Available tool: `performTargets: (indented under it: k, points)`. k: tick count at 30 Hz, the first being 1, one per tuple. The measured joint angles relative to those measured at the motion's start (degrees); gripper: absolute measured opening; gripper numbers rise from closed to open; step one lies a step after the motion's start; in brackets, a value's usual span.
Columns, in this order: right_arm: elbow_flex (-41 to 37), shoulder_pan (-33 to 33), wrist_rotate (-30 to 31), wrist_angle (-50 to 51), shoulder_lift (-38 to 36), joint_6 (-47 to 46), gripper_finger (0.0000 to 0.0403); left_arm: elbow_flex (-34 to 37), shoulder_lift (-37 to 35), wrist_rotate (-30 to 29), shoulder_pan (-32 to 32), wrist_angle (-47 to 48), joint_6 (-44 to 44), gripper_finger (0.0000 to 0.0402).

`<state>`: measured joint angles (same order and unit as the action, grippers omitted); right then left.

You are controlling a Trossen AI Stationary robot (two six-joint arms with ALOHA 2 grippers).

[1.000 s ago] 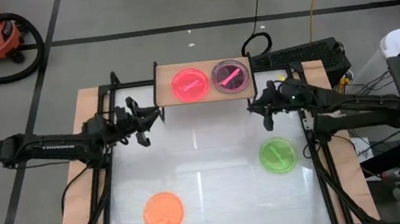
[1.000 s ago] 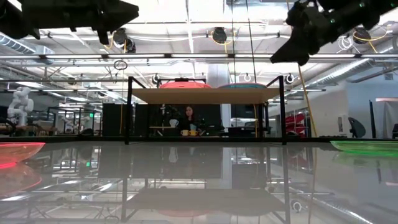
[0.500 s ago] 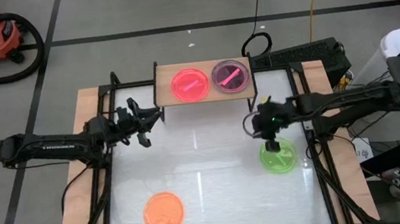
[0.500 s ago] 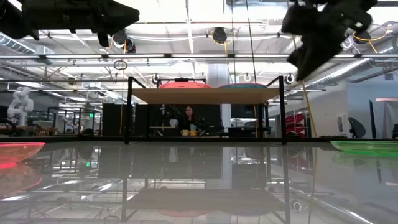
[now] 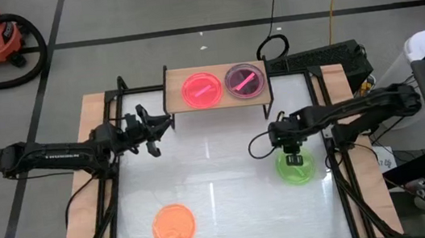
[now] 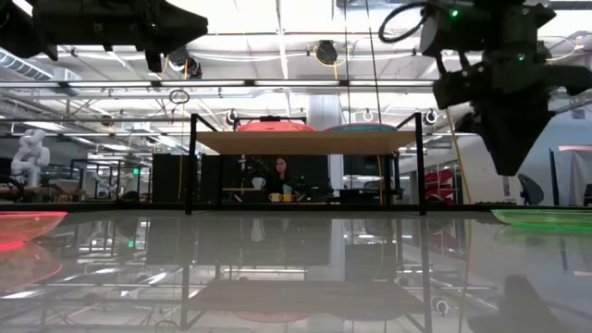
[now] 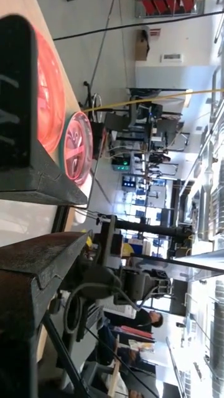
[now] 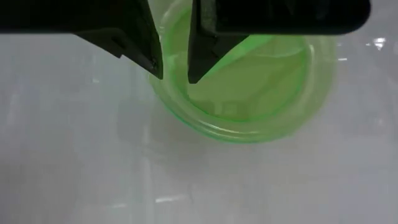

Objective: Place and stack plates onto a shelf
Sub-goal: Stack the green plate on the pink plate on the shelf

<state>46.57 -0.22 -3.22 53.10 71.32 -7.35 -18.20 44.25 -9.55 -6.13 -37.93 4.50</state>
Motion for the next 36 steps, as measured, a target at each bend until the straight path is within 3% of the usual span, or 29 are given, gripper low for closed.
performTargets:
  k: [12, 36]
  points:
    - [-3.13, -2.81, 0.06, -4.26, 4.42, 3.6, 0.0137, 0.0, -0.01, 0.01, 0.0, 0.92, 0.53, 0.0086]
    - [-9.11, -5.74, -1.66, -13.92, 4.71, 2.02, 0.013, -0.02, 0.0, -0.01, 0.0, 0.92, 0.66, 0.0086]
